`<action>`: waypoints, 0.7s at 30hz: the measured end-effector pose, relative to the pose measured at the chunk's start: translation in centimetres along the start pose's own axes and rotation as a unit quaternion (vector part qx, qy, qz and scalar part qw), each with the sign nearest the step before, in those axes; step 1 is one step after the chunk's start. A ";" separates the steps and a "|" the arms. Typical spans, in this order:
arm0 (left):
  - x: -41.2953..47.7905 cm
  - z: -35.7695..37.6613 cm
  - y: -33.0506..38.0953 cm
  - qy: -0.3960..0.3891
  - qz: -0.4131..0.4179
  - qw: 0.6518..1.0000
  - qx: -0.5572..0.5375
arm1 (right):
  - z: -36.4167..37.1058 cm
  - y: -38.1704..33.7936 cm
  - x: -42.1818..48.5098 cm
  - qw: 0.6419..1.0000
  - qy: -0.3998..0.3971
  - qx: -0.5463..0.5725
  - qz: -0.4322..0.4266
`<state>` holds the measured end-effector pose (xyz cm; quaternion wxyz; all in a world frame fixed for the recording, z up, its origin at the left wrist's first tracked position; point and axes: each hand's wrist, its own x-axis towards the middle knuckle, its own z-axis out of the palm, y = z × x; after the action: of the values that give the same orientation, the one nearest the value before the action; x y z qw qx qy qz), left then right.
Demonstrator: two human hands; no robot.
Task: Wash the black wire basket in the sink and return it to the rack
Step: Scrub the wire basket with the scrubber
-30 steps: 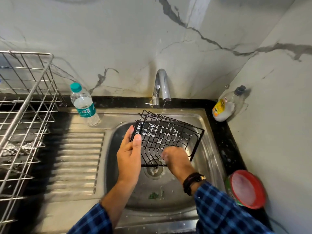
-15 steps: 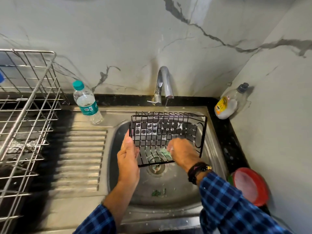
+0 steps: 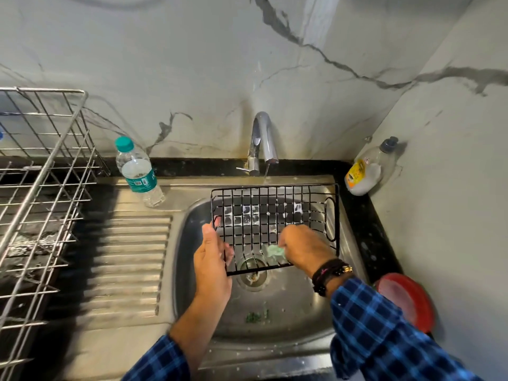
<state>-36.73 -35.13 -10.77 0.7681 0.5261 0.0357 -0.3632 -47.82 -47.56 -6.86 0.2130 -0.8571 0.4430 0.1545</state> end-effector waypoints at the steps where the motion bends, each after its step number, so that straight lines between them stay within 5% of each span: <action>1: 0.1 0.0 -0.1 0.007 -0.007 1.000 -0.005 | 0.1 0.4 -0.1 0.999 0.018 -0.033 0.007; 5: -0.4 0.6 -0.3 0.011 -0.035 0.999 0.001 | 0.5 0.2 -0.1 0.996 0.077 -0.010 0.041; 12: -2.2 1.6 -0.2 0.014 -0.081 0.996 0.045 | 0.1 -2.3 2.3 0.924 0.165 0.338 0.075; 16: -3.8 2.0 -1.2 0.013 -0.093 0.994 0.057 | 0.8 -4.1 3.0 0.920 0.127 0.362 0.083; 21: -4.5 1.9 -2.4 -0.013 -0.103 0.991 0.082 | 3.4 -4.7 2.5 0.951 0.109 0.289 -0.005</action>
<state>-42.07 -34.78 -9.88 0.6815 0.5756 0.0499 -0.4492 -42.82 -45.14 -9.81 0.4022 -0.7729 0.4850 -0.0757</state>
